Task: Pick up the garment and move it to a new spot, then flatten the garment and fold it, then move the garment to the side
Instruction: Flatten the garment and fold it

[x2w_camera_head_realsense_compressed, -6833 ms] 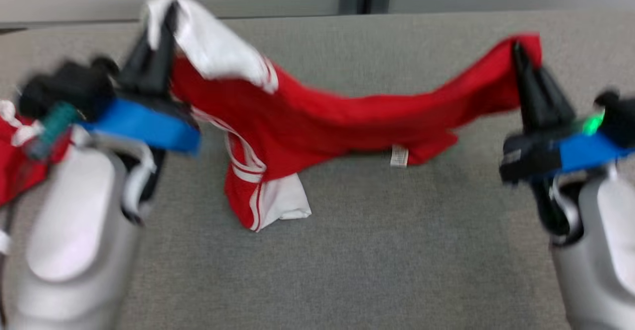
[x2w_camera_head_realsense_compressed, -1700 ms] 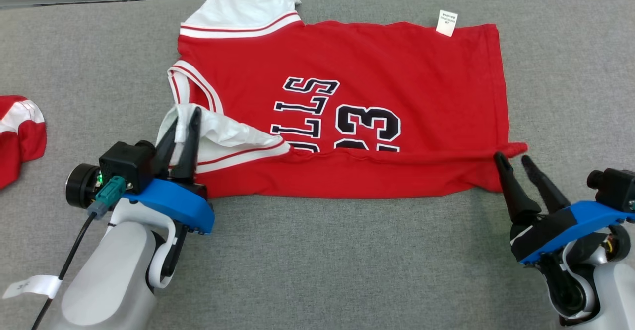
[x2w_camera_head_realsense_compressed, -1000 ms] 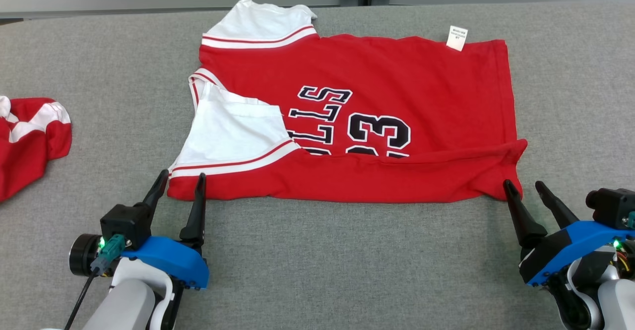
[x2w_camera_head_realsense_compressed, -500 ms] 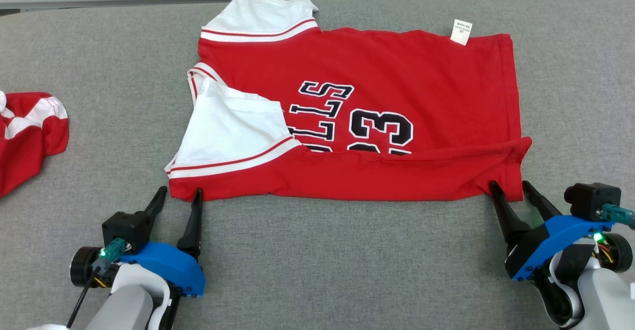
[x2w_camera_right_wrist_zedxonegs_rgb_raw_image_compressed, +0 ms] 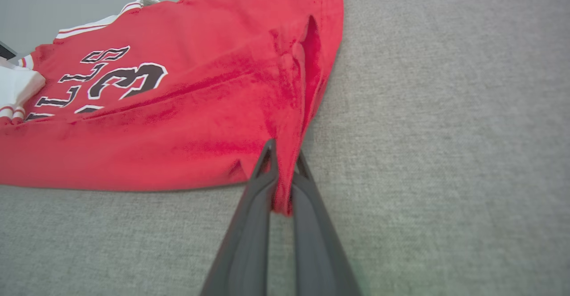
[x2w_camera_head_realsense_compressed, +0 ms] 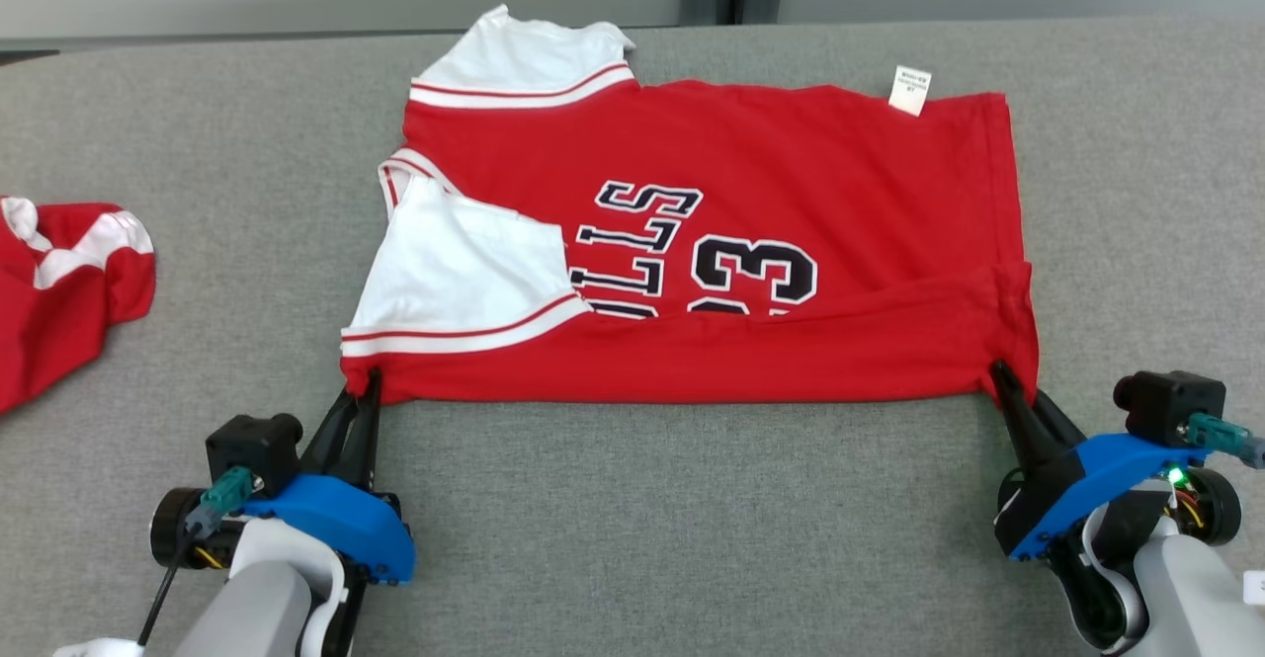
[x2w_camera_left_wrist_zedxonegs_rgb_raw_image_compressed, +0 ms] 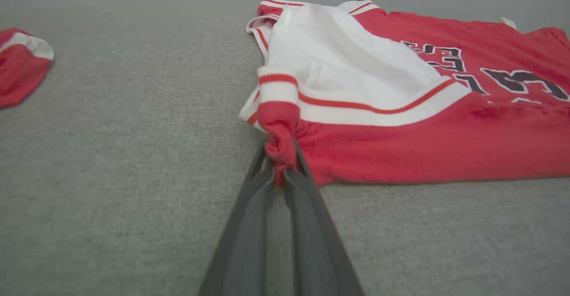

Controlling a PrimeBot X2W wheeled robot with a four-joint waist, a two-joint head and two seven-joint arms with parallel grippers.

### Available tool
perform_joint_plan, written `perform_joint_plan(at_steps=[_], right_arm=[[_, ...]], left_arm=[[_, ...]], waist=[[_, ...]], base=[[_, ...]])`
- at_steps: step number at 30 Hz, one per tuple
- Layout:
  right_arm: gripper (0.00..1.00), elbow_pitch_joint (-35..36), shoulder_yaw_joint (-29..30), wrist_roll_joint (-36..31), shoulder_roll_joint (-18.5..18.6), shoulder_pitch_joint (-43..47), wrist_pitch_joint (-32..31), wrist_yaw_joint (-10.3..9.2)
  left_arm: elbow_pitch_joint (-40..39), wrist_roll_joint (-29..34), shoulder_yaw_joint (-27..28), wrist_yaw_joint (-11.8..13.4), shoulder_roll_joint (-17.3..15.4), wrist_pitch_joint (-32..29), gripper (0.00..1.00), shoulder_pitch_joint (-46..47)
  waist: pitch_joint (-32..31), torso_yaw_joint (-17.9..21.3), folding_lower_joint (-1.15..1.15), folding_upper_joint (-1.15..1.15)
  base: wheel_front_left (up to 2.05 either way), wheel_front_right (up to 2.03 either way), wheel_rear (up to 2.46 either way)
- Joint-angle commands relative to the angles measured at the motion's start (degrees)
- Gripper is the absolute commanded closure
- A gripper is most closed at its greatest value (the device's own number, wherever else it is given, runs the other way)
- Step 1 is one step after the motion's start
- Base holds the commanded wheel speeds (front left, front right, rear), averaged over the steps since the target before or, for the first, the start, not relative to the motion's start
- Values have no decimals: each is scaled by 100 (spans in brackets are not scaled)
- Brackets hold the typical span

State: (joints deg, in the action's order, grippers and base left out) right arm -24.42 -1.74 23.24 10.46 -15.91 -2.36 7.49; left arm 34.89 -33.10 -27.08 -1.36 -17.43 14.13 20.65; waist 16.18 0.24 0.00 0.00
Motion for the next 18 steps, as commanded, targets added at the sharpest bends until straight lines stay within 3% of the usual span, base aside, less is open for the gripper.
perform_joint_plan(at_steps=[1, 8, 18], right_arm=[[100, 13, -7, 51, 45, 135, 55, 1], [100, 493, -5, 246, 126, 922, 44, 1], [100, 1558, 297, 144, -97, 2146, -384, 1]], left_arm=[[-66, -8, 28, 57, -6, 35, 100, -128], [-910, -63, 158, 400, -68, 79, 100, -983], [-2012, -150, 102, 880, -151, -44, 100, -2159]], waist=[[-94, 17, 0, 0], [-546, -96, 0, 0], [-834, -202, 0, 0]], base=[[0, 0, 0], [0, 0, 0], [0, 0, 0]])
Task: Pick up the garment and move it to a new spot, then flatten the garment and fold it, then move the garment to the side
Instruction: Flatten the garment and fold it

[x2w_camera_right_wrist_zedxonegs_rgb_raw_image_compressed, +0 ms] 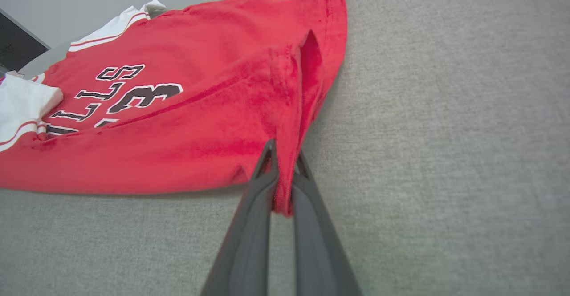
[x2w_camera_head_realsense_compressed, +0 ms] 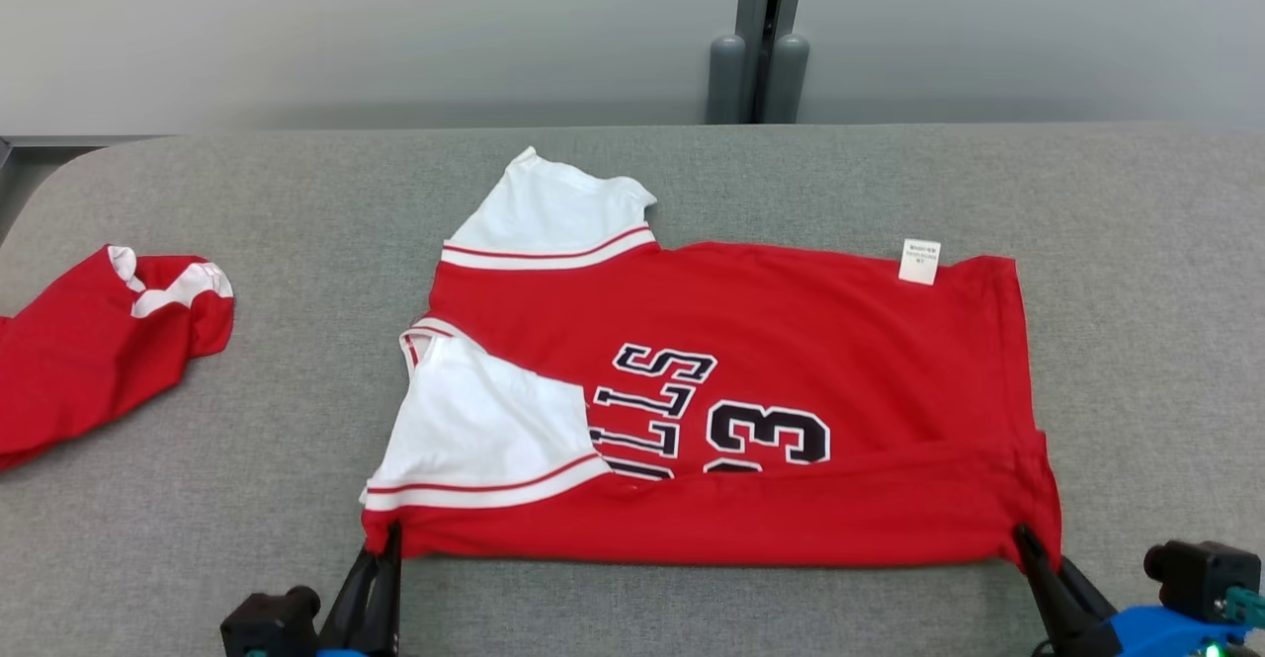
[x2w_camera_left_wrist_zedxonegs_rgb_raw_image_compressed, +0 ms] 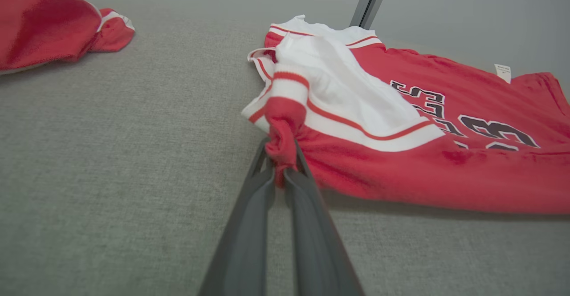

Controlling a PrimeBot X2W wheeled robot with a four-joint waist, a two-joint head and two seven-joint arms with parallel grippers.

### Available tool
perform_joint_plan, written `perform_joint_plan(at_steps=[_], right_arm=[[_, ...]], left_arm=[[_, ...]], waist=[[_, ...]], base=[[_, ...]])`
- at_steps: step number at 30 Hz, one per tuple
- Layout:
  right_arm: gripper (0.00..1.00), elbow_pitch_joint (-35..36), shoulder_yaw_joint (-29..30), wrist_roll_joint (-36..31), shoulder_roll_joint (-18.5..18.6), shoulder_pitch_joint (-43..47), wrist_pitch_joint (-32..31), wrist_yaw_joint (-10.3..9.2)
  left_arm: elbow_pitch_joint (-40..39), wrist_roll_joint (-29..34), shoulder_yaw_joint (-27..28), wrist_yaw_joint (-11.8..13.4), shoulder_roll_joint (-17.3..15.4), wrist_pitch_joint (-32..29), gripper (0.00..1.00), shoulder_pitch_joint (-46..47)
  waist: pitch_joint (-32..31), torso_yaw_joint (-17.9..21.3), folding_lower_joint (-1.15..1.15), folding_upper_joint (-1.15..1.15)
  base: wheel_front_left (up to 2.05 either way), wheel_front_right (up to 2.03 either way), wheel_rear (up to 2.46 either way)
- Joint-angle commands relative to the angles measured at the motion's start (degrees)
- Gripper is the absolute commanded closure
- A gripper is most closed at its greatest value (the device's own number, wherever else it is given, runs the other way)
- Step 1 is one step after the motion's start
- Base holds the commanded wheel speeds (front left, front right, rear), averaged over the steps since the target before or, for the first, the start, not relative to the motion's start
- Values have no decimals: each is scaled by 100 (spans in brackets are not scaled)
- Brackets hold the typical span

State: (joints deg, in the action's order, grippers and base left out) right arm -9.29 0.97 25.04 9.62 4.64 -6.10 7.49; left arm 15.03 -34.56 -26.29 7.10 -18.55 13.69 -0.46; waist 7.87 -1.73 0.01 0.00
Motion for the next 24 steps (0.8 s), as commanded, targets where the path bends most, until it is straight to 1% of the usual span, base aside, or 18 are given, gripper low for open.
perform_joint_plan(at_steps=[1, 3, 9, 10, 11, 12, 18, 24], right_arm=[[100, 136, 60, -40, -46, 185, -71, 1], [100, 329, 118, -74, -94, 352, -188, 1], [100, 553, 338, -99, -215, 645, -450, 1], [78, 564, 356, -122, -233, 665, -484, 1], [55, 585, 373, -132, -253, 675, -496, 1], [0, 591, 389, -142, -269, 689, -514, 1], [0, 669, 485, -213, -336, 477, -346, 2], [0, 826, 604, -322, -340, 139, 128, 2]], left_arm=[[-102, -8, 10, 68, -43, -16, 100, -120], [-235, -18, -15, 114, -57, -41, 100, -261], [-367, -43, -124, 157, -55, -152, 100, -455], [-364, -38, -128, 167, -46, -164, 94, -457], [-355, -43, -131, 169, -33, -157, 67, -454], [-341, -42, -136, 163, -22, -139, 0, -433], [-289, 44, 8, 155, -27, 27, 0, -246], [-492, 247, 329, 223, -79, 135, 0, -78]], waist=[[-12, -16, -1, 0], [-18, -36, -1, 0], [-41, -88, -1, 0], [-51, -90, -1, 0], [-63, -87, -1, 0], [-71, -83, -1, 0], [-128, 9, -1, 0], [-162, 117, -1, 0]], base=[[0, 0, 0], [0, 0, 0], [0, 0, 0], [0, 0, 0], [0, 0, 0], [0, 0, 0], [0, 0, 0], [0, 0, 0]])
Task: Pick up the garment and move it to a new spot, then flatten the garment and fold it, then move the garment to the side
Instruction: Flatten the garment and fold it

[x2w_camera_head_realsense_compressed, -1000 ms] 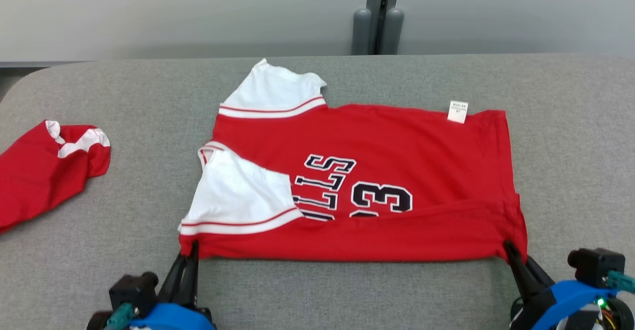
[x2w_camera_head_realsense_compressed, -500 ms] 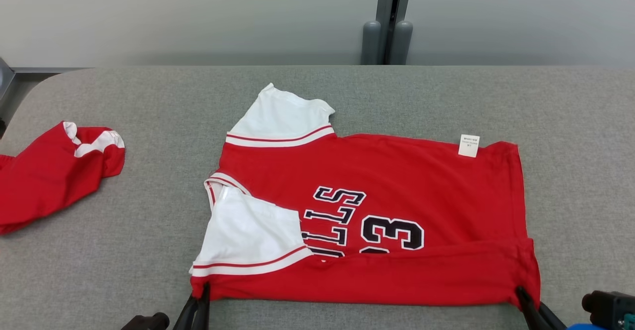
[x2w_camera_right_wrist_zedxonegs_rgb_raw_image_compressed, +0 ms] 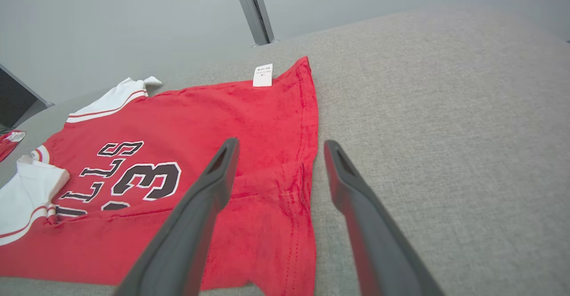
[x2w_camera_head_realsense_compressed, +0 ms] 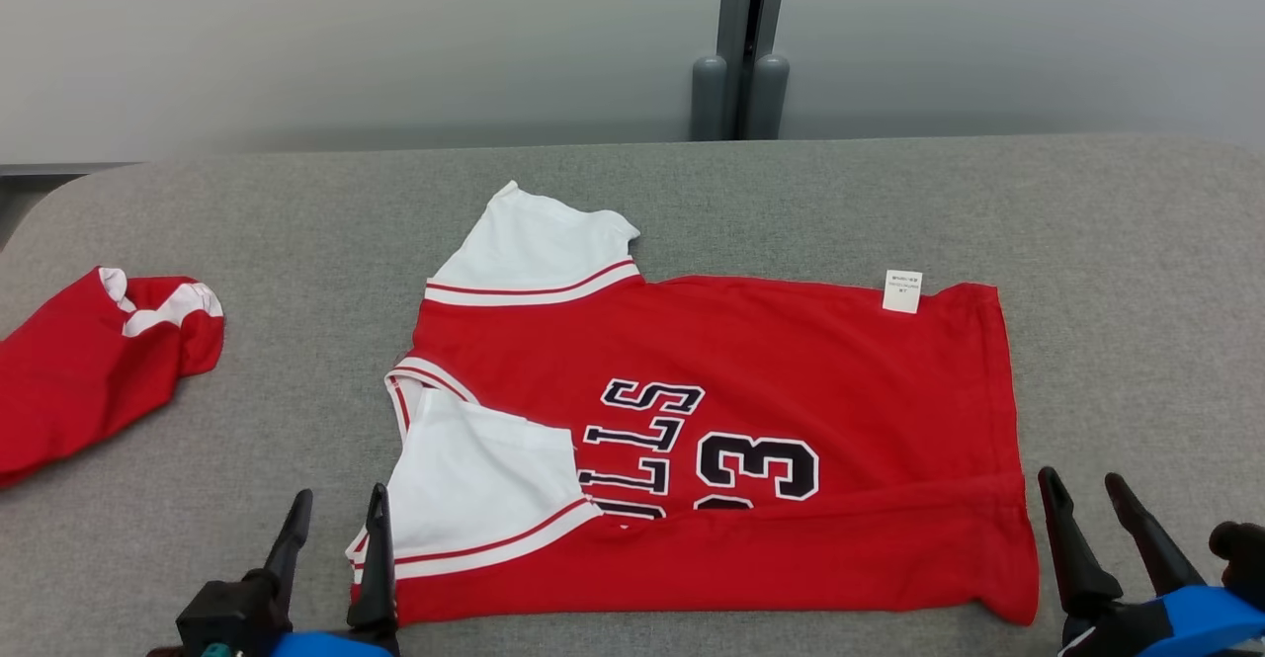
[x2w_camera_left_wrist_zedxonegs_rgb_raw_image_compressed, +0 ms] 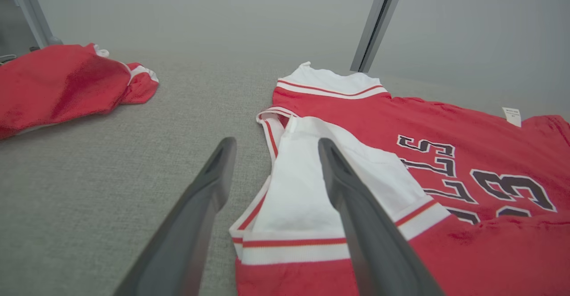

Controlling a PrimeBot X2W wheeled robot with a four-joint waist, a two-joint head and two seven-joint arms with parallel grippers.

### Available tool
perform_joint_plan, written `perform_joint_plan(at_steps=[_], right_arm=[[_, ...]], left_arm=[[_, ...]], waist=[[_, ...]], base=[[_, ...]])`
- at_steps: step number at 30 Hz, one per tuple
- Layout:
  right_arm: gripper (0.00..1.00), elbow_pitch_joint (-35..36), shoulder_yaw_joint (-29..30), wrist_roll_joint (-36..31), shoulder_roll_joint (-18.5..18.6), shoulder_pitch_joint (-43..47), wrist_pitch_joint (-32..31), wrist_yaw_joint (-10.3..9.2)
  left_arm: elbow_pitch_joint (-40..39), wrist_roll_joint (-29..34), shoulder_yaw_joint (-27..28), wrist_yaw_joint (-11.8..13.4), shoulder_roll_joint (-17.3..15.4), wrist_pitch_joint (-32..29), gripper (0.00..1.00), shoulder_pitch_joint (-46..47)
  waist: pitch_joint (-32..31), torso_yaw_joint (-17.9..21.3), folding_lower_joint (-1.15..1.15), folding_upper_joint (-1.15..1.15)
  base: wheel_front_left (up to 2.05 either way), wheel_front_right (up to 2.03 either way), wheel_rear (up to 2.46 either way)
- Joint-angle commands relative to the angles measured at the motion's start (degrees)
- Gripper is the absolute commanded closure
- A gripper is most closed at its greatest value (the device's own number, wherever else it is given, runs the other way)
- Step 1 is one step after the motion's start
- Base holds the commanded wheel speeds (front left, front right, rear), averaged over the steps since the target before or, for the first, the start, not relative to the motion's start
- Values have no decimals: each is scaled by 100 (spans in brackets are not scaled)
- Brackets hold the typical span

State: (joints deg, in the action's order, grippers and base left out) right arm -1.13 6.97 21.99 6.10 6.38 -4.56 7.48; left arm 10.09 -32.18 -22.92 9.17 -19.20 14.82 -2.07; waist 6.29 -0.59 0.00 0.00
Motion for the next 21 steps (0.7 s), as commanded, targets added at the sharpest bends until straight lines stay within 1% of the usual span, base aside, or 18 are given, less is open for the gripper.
perform_joint_plan(at_steps=[1, 4, 10, 21], right_arm=[[0, 22, 4, -53, 14, -89, 63, 3], [0, 30, -40, -96, -4, -277, 322, 3], [0, 29, -100, -257, -80, -632, 797, 3], [0, -123, -212, -530, -254, -929, 1096, 3]], left_arm=[[-61, 65, 39, 41, 2, 31, 0, 115], [-244, 212, 228, 87, 17, 42, 0, 215], [-441, 456, 525, 26, 73, 42, 0, 453], [-241, 715, 825, -92, 209, 44, 0, 831]], waist=[[-11, 14, 0, 0], [-31, 45, 0, 0], [-89, 64, 0, 0], [-207, 48, 0, 0]], base=[[0, 0, 0], [0, 0, 0], [0, 0, 0], [0, 0, 0]])
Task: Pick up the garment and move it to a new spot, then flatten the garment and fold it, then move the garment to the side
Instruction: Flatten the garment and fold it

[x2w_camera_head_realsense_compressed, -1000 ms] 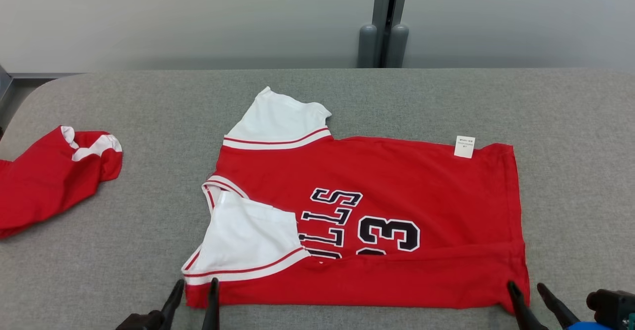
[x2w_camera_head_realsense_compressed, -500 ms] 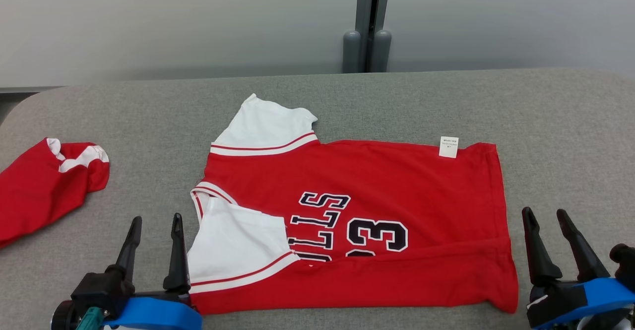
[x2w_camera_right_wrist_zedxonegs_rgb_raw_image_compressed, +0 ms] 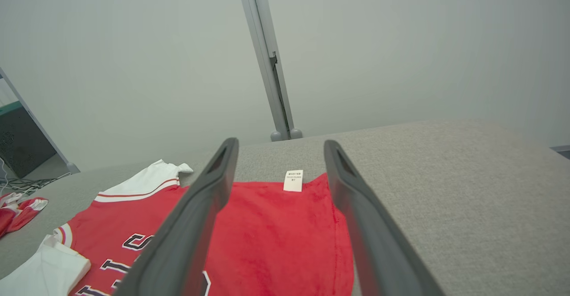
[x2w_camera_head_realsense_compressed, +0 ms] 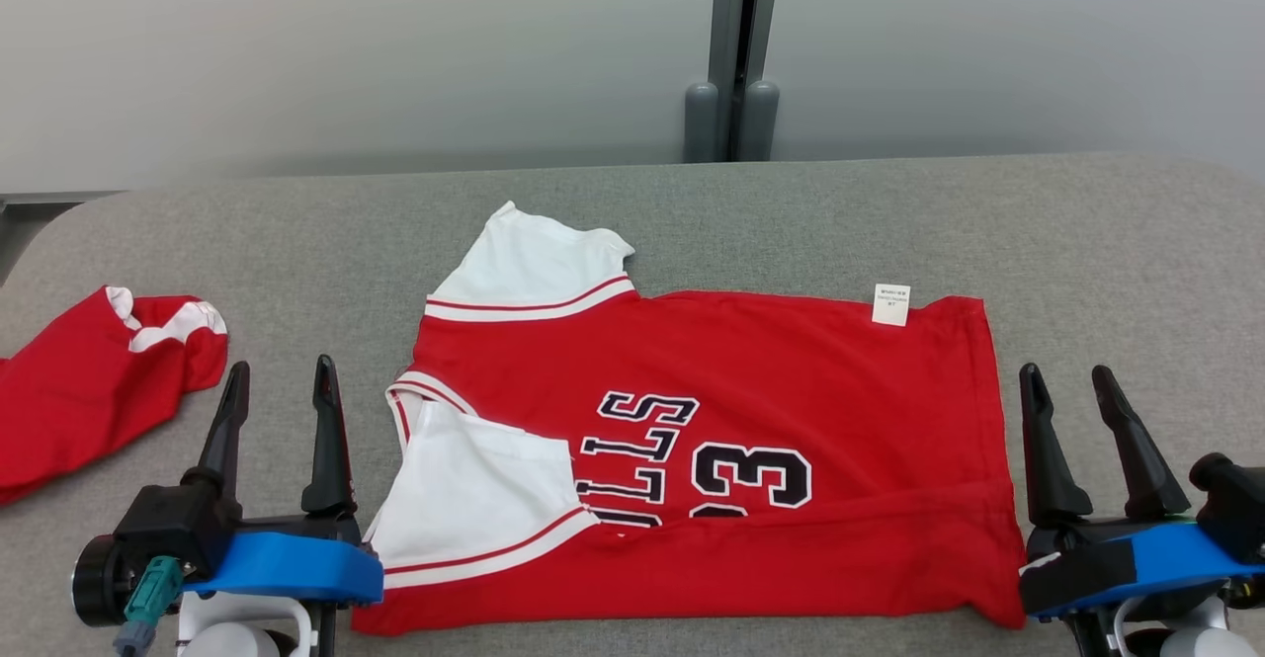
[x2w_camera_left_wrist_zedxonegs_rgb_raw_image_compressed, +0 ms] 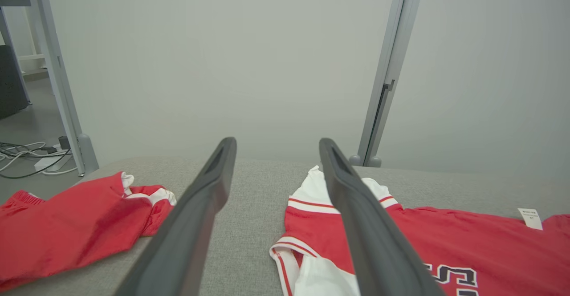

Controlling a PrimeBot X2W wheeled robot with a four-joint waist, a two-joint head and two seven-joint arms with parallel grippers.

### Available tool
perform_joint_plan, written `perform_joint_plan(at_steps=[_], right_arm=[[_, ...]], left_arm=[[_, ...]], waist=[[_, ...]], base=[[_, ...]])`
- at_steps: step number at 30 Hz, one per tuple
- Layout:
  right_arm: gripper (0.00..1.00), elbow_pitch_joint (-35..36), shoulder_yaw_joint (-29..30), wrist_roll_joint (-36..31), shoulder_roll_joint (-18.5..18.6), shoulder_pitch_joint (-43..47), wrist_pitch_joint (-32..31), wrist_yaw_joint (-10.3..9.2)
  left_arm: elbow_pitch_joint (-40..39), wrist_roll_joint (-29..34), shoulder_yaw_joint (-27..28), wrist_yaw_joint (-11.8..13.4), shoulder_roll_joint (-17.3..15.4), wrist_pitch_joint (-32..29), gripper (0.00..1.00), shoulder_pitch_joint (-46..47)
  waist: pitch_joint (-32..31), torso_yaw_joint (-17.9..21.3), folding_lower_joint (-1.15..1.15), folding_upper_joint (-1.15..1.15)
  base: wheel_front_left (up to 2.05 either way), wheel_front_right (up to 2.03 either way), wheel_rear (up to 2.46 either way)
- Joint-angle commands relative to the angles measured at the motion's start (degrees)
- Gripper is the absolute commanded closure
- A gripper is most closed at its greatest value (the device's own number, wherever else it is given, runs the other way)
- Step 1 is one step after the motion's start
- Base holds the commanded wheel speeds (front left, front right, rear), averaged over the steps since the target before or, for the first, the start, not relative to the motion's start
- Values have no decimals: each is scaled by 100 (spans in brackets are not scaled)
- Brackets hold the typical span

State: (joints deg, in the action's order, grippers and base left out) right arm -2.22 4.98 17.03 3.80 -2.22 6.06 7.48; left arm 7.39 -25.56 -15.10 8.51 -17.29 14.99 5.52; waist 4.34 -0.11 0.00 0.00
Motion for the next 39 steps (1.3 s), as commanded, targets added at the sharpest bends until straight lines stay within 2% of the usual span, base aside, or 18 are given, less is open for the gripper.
perform_joint_plan(at_steps=[1, 18, 39], right_arm=[[0, -30, -24, -63, -35, -70, 50, 3], [0, -177, -92, -190, -91, 268, 209, 3], [0, -296, -132, -295, -91, 386, 169, 3]], left_arm=[[57, 81, 47, -40, 25, 26, 0, 73], [445, 463, 6, -63, 118, 26, 0, -76], [571, 573, 109, -138, 230, 27, 0, -182]], waist=[[-29, -2, 0, 0], [-241, -110, 0, 0], [-379, -125, 0, 0]], base=[[0, 0, 0], [0, 0, 0], [0, 0, 0]])
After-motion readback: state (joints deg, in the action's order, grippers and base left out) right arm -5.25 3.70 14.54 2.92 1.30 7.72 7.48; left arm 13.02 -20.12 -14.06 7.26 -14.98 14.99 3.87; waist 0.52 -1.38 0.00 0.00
